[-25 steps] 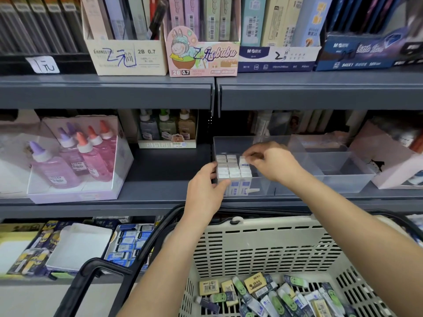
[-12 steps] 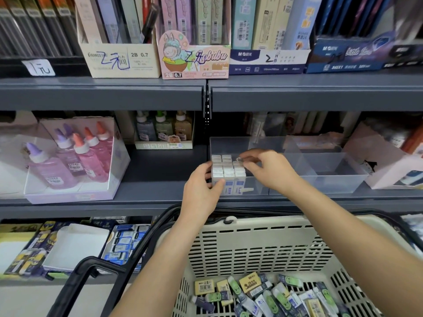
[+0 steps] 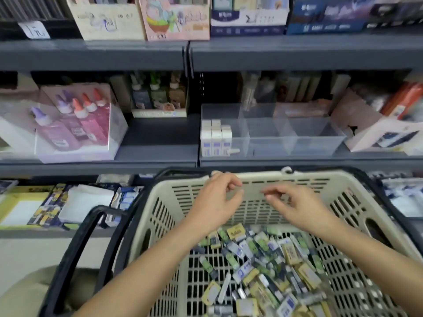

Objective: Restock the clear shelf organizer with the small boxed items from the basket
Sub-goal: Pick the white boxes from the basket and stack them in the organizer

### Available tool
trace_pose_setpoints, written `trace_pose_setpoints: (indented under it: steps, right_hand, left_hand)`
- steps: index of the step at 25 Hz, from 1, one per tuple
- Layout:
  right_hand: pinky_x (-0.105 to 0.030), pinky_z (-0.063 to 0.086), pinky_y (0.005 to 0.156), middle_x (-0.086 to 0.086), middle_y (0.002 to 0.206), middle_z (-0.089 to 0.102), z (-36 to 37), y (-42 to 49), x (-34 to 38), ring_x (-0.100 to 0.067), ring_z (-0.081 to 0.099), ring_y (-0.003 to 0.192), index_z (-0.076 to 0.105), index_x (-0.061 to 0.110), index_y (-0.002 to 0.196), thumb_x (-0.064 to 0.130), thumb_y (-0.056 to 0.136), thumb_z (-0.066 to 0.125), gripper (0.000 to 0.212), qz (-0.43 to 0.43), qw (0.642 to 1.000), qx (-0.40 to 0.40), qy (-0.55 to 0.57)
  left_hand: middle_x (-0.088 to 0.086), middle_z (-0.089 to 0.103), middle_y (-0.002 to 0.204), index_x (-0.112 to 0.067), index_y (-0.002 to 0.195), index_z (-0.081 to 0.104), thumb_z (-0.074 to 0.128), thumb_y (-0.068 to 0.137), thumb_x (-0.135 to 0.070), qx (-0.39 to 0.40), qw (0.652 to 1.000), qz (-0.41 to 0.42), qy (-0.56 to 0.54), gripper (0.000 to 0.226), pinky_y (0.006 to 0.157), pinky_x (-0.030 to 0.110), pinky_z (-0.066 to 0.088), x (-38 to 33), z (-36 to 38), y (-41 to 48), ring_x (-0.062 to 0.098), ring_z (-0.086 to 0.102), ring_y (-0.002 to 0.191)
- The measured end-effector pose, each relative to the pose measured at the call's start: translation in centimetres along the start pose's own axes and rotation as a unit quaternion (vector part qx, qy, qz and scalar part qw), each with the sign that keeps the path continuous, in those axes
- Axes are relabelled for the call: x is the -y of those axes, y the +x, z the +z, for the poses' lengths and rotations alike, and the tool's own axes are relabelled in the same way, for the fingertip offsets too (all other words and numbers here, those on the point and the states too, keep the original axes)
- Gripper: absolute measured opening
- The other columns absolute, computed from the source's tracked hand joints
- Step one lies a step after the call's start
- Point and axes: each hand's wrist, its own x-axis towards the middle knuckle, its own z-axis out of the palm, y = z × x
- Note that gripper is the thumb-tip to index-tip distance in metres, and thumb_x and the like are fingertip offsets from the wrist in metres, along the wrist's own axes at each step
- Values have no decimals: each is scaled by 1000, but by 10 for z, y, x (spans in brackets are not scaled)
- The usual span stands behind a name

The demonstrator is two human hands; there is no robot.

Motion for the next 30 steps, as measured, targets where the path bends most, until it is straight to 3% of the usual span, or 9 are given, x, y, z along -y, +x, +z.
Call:
trace_pose_setpoints:
  steps: [3, 6, 11, 15, 17, 22, 25, 28, 30]
  right_hand:
    - [-17, 42, 81, 4, 115, 63, 34, -23, -31, -5, 56, 93, 60, 21, 117, 33, 89, 57, 31, 44, 982, 162, -87]
    - [-24, 39, 79, -1, 124, 57, 61, -28, -47, -16, 55, 103, 54, 19, 124, 36, 88, 56, 39, 66, 945, 281, -153]
    - [-30, 44, 84, -5, 119, 55, 91, -38, -52, -20, 54, 104, 57, 20, 119, 30, 86, 59, 35, 26, 931, 337, -137]
    - [-32, 42, 90, 0, 119, 39, 96, -45, -54, -16, 44, 109, 45, 32, 130, 53, 79, 62, 58, 24, 913, 380, -150]
    - [-34, 43, 90, 2, 119, 36, 96, -46, -56, -15, 42, 109, 41, 35, 130, 53, 77, 63, 60, 40, 912, 379, -151]
    - [-34, 46, 84, 3, 118, 40, 89, -50, -63, -15, 47, 110, 48, 30, 123, 32, 81, 59, 44, 58, 920, 346, -176]
    - [-28, 43, 74, 2, 107, 46, 92, -44, -60, -17, 54, 99, 56, 23, 111, 33, 84, 55, 28, 43, 946, 276, -166]
    - [-33, 45, 87, -2, 117, 51, 106, -26, -58, -20, 51, 108, 58, 17, 116, 27, 89, 51, 29, -8, 954, 247, -168]
    - [-35, 43, 94, -4, 121, 49, 115, -19, -61, -21, 48, 112, 56, 15, 119, 26, 90, 51, 32, -48, 939, 268, -211]
  left_hand:
    - [-11, 54, 104, -22, 110, 59, 57, 89, -31, 131, 989, -51, 48, 23, 85, 19, 39, 8, 30, -15, 4, 50, 94]
    - [-2, 59, 104, -15, 108, 59, 58, 89, -29, 174, 977, -121, 25, 24, 83, 27, 44, 23, 54, -25, 12, 54, 93]
    - [-1, 62, 104, -15, 107, 59, 59, 89, -26, 223, 957, -169, 71, 20, 76, 25, 45, 59, 79, -43, 14, 57, 91]
    - [4, 63, 108, -15, 105, 60, 60, 88, -20, 254, 945, -185, 86, 18, 89, 37, 50, 74, 91, -48, 20, 60, 99]
    - [5, 61, 114, -15, 111, 59, 59, 88, -19, 268, 943, -172, 100, 23, 89, 37, 50, 75, 98, -47, 20, 59, 101]
    - [6, 54, 129, -17, 128, 53, 52, 92, -19, 292, 933, -111, 176, 36, 92, 37, 46, 79, 110, -38, 25, 53, 113]
    - [6, 54, 128, -17, 127, 52, 48, 92, -14, 302, 923, -52, 232, 36, 93, 41, 45, 84, 114, -36, 26, 47, 117]
    - [5, 58, 119, -19, 119, 52, 52, 90, -17, 278, 926, -47, 252, 28, 79, 35, 46, 88, 115, -38, 23, 49, 108]
    - [5, 57, 118, -17, 116, 51, 56, 89, -18, 261, 929, -40, 258, 28, 75, 34, 41, 88, 116, -40, 23, 49, 107]
